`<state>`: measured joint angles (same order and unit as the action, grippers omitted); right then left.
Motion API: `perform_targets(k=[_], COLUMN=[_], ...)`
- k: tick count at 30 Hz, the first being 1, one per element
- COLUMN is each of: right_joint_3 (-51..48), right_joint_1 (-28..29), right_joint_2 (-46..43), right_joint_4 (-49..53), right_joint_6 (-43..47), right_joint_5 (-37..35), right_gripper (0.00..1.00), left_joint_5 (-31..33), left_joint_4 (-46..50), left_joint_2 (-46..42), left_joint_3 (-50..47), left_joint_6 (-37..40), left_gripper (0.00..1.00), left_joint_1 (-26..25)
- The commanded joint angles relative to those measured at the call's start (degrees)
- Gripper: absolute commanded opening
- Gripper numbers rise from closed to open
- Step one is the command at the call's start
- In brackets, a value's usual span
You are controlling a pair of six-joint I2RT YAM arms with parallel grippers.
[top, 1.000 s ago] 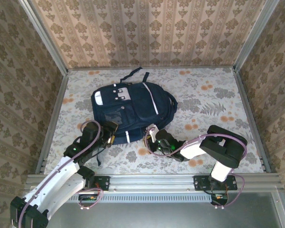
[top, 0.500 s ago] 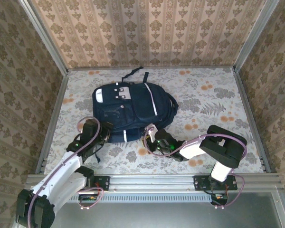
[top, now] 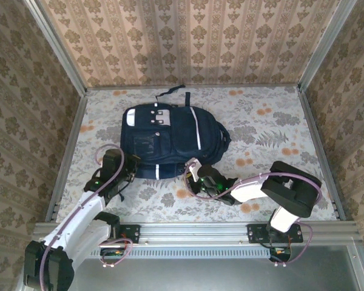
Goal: Pack the student bag
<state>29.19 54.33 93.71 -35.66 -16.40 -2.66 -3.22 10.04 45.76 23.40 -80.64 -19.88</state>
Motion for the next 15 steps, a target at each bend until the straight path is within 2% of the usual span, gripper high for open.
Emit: perform_targets(k=[1,15], right_joint_3=[0.62,-1.52], right_joint_1=[0.34,-3.92], right_joint_2=[-2.56,-6.78], right_joint_4=[7.81,19.11], right_joint_6=[2.72,2.97], right_joint_5=[-1.97,-2.80], right_gripper=[0.00,0.00], left_joint_5=[3.34,1.81], left_joint_4=[0.66,1.99], left_joint_2=[-0.53,-0.46], left_joint_3=[2.34,3.94], left_joint_6=[2.62,4.94], left_gripper=[0.00,0.00], left_joint_1=[2.36,6.60])
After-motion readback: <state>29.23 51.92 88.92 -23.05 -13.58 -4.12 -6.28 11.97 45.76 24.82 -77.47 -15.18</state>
